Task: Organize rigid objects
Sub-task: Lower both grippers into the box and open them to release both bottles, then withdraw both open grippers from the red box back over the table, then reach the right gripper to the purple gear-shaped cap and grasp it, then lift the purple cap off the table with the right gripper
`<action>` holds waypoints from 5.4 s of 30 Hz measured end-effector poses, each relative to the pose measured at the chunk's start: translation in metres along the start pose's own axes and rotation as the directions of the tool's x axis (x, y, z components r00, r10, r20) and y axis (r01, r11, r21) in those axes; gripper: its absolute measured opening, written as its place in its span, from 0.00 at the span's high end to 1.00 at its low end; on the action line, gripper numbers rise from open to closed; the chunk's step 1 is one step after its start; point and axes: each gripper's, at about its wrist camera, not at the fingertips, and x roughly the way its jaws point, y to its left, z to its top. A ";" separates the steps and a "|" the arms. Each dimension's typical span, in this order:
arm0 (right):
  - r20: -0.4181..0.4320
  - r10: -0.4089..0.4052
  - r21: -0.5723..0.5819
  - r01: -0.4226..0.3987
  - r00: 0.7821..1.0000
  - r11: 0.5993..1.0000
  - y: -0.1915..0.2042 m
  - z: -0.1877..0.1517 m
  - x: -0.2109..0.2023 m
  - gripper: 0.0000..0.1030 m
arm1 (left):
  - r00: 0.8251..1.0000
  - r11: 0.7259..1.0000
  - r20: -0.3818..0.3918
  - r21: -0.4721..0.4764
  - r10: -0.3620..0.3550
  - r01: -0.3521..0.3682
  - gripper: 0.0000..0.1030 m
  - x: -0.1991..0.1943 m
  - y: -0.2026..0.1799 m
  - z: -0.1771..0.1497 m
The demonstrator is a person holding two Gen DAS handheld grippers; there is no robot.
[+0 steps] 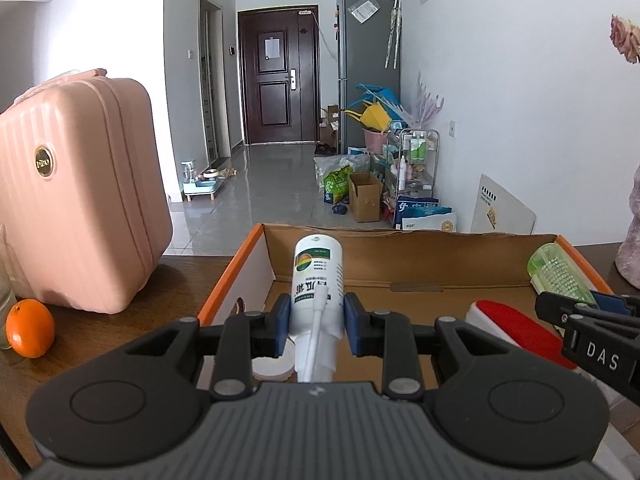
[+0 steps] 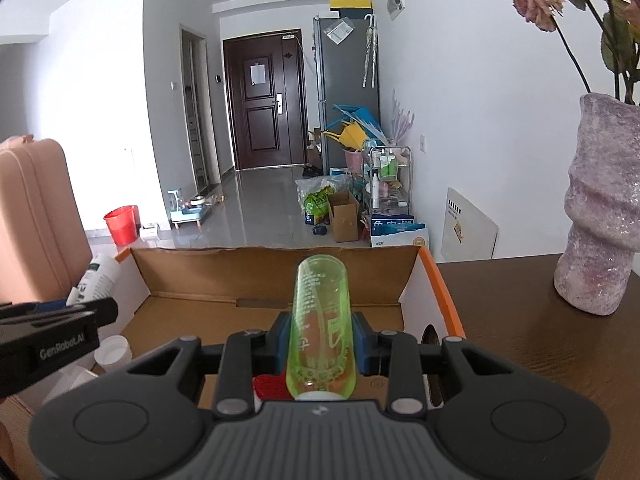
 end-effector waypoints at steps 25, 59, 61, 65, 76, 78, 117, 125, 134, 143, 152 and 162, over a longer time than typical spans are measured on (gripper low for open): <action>0.052 -0.020 0.018 0.019 0.998 1.000 -0.008 0.002 -0.020 0.00 | 0.997 0.998 0.064 -0.046 0.035 -0.032 0.00 -0.016 0.011 0.002; 0.233 0.004 -0.064 0.011 0.972 0.998 0.006 -0.041 -0.128 0.00 | 0.992 0.996 0.123 -0.089 0.038 -0.027 0.00 -0.109 0.048 -0.046; 0.239 0.005 -0.066 0.011 0.971 0.998 0.009 -0.047 -0.138 0.00 | 0.992 0.995 0.123 -0.091 0.039 -0.028 0.00 -0.118 0.050 -0.052; 0.243 0.008 -0.071 0.010 0.970 0.997 0.012 -0.058 -0.156 0.00 | 0.993 0.995 0.110 -0.094 0.038 -0.027 0.00 -0.137 0.055 -0.065; 0.207 0.005 -0.061 0.008 0.978 0.998 0.022 -0.099 -0.194 0.00 | 0.996 0.995 0.074 -0.092 0.047 -0.040 0.00 -0.184 0.068 -0.098; 0.196 0.008 -0.056 0.003 0.981 0.998 0.023 -0.105 -0.200 0.00 | 0.997 0.995 0.065 -0.091 0.047 -0.040 0.00 -0.191 0.071 -0.104; 0.090 0.043 -0.129 -0.031 0.995 0.991 0.066 -0.131 -0.214 0.00 | 1.000 0.992 0.004 -0.122 0.024 -0.023 0.00 -0.229 0.126 -0.133; -0.008 0.023 -0.188 -0.024 1.000 0.982 0.083 -0.113 -0.153 0.08 | 0.999 0.988 -0.024 -0.148 0.042 -0.046 0.00 -0.215 0.141 -0.130; -0.098 0.003 -0.209 -0.024 0.995 0.978 0.098 -0.105 -0.095 0.14 | 0.998 0.985 -0.046 -0.165 0.041 -0.048 0.00 -0.206 0.146 -0.128; -0.171 0.010 -0.170 -0.040 0.985 0.985 0.104 -0.096 -0.055 0.28 | 0.997 0.983 -0.061 -0.179 0.037 -0.048 0.00 -0.203 0.148 -0.127; -0.132 0.042 -0.146 -0.062 0.990 0.987 0.103 -0.097 -0.064 0.48 | 0.997 0.981 -0.067 -0.188 0.038 -0.050 0.00 -0.202 0.149 -0.127; -0.015 0.097 -0.128 -0.099 0.995 0.987 0.099 -0.100 -0.123 0.48 | 0.997 0.979 -0.065 -0.198 0.037 -0.049 0.00 -0.204 0.150 -0.127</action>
